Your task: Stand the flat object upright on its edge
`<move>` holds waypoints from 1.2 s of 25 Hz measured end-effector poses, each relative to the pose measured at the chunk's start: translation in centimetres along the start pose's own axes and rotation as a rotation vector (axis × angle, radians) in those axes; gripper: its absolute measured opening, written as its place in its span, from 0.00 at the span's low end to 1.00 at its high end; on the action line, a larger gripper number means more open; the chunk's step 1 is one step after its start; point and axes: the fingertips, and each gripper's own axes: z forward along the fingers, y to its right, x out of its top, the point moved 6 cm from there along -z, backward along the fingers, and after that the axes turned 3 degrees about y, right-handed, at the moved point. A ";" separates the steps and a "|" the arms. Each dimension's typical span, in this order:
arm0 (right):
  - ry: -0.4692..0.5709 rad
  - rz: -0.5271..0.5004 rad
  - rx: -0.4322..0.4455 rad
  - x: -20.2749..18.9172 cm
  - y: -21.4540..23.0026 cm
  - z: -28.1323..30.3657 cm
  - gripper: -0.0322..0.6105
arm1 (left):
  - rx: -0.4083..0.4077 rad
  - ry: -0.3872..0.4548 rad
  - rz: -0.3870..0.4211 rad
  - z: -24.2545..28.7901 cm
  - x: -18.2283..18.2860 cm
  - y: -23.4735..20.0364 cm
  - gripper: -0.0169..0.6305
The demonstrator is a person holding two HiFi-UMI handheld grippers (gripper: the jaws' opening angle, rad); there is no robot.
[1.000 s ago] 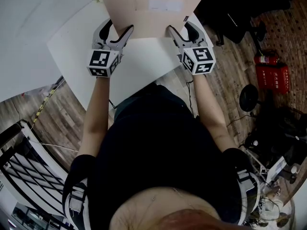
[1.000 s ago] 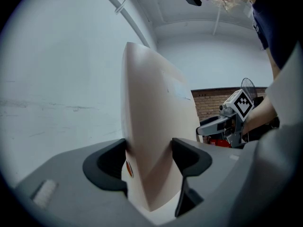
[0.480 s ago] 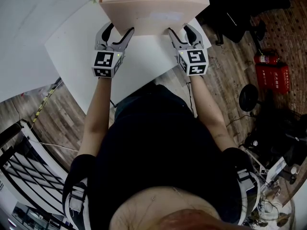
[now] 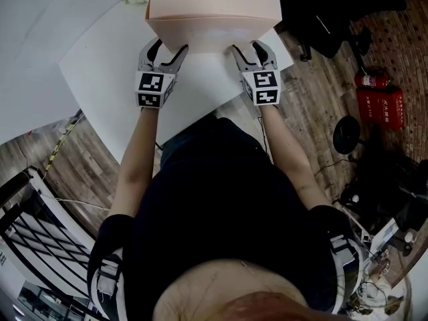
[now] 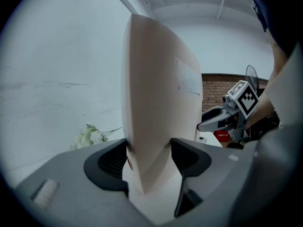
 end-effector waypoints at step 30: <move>0.003 0.033 0.174 -0.7 1.3 0.2 0.54 | -0.134 -0.031 -0.009 0.3 -1.2 0.2 0.61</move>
